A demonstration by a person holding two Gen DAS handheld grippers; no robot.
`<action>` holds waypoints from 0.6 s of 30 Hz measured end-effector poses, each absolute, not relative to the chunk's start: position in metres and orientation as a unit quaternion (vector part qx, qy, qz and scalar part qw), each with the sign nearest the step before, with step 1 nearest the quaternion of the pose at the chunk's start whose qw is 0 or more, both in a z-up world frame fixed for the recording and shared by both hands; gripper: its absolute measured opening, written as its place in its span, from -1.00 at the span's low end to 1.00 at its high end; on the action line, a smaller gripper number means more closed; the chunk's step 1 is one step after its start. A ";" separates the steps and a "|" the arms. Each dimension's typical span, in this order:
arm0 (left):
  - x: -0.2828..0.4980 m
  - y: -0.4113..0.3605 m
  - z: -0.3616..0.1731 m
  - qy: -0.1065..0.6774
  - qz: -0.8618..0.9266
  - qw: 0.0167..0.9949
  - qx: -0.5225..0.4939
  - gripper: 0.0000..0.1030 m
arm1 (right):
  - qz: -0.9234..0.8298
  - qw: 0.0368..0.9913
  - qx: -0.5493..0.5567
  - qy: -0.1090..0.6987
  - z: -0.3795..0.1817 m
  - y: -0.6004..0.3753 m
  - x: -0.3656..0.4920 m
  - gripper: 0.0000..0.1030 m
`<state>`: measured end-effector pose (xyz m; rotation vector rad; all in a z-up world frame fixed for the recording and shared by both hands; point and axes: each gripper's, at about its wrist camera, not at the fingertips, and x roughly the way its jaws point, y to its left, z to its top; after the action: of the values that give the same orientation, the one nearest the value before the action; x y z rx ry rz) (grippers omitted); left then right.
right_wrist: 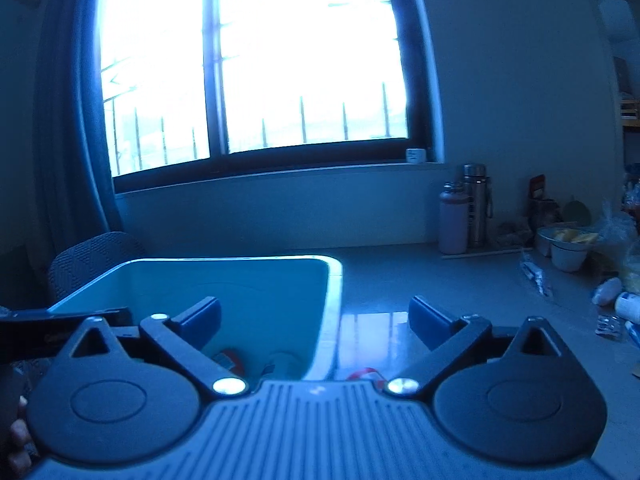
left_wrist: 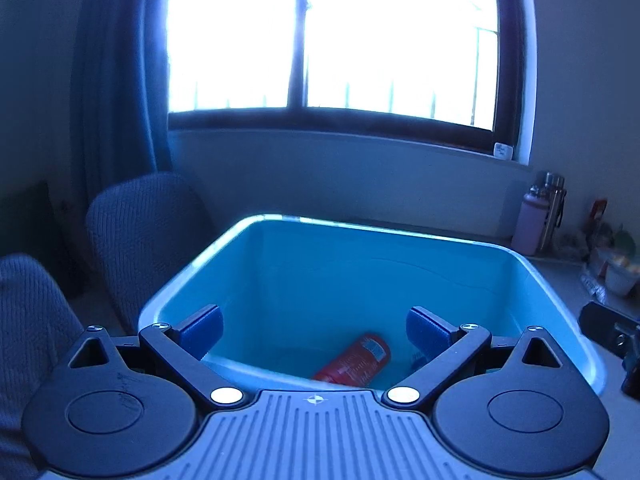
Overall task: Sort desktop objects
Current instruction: 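Withdraw both tools from the bin and turn the right tool toward the lying red canister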
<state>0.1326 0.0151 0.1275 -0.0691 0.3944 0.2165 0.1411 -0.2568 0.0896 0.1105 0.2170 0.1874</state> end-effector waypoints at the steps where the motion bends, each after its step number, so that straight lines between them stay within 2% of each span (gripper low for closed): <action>1: 0.128 0.013 0.126 0.195 0.106 0.974 -0.035 0.94 | 0.088 0.989 0.057 0.107 0.089 -0.260 0.139 0.95; 13: 0.091 -0.012 0.143 0.149 0.097 0.984 0.005 0.95 | 0.048 0.991 0.064 0.104 0.080 -0.290 0.105 0.99; 18: 0.061 -0.017 0.142 0.141 0.097 0.985 0.001 0.96 | 0.038 0.990 0.060 0.123 0.060 -0.303 0.091 0.99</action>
<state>0.0606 -0.0166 0.1416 0.0011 0.2828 0.1948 0.0908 -0.3033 0.0598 0.1206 0.2478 0.0766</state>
